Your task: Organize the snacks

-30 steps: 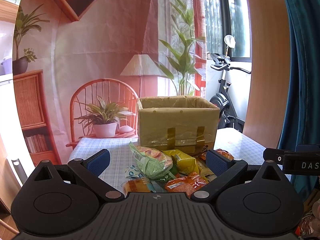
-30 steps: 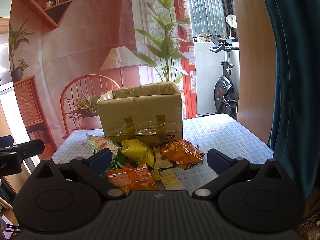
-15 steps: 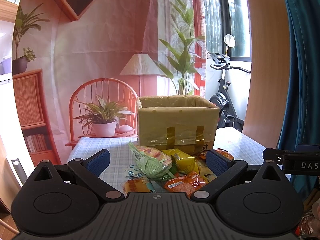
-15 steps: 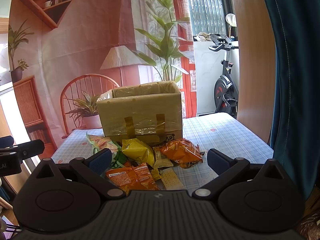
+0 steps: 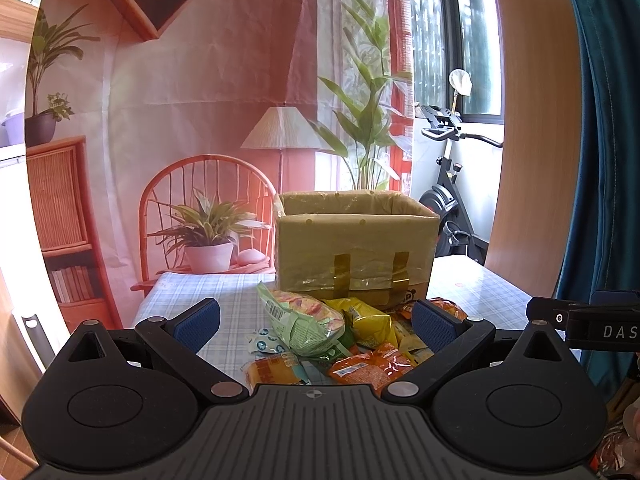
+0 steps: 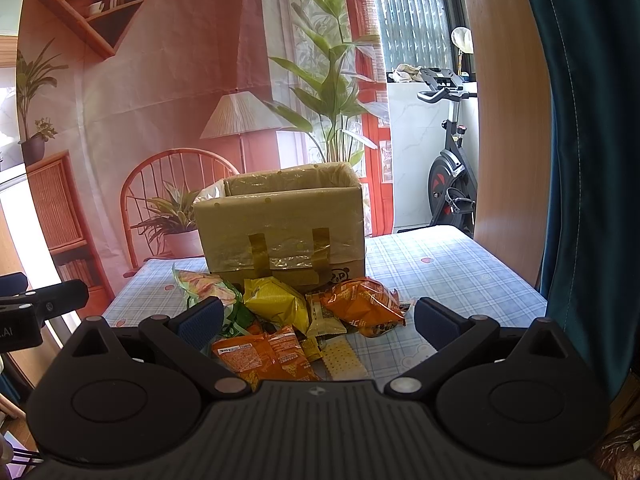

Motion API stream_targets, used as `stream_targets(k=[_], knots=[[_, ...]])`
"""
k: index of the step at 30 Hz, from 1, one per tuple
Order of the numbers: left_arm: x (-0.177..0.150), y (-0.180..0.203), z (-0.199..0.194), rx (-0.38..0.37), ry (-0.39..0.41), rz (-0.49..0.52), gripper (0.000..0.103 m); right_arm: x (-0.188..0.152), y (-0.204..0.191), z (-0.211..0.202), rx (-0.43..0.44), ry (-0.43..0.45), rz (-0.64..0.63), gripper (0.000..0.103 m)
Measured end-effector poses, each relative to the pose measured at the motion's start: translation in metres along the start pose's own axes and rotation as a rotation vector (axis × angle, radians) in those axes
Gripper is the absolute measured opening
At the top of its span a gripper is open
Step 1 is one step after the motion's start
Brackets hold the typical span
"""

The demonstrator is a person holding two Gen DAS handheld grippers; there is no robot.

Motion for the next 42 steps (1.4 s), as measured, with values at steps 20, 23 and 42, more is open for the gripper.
stream_targets(k=[20, 23, 42], knots=[[0.020, -0.023, 0.076, 0.069, -0.077, -0.063, 0.103, 0.045, 0.031, 0.073, 0.022, 0.053, -0.014, 0.103], [0.009, -0.015, 0.097, 0.064, -0.114, -0.059, 0.103, 0.042, 0.037, 0.096, 0.033, 0.037, -0.011, 0.103], [-0.097, 0.023, 0.193, -0.137, -0.394, -0.253, 0.101, -0.026, 0.074, 0.184, 0.076, -0.161, 0.038, 0.103]])
Point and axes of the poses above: each gripper's, at about its wrist camera, not at the fingertips, and z roughly the way its jaws point, y to its right, x to its top, the point moved 4 cm from there along z, roughly the way its jaws point, and after that the axes turned 1 degree about z, right-handed, at the moved point
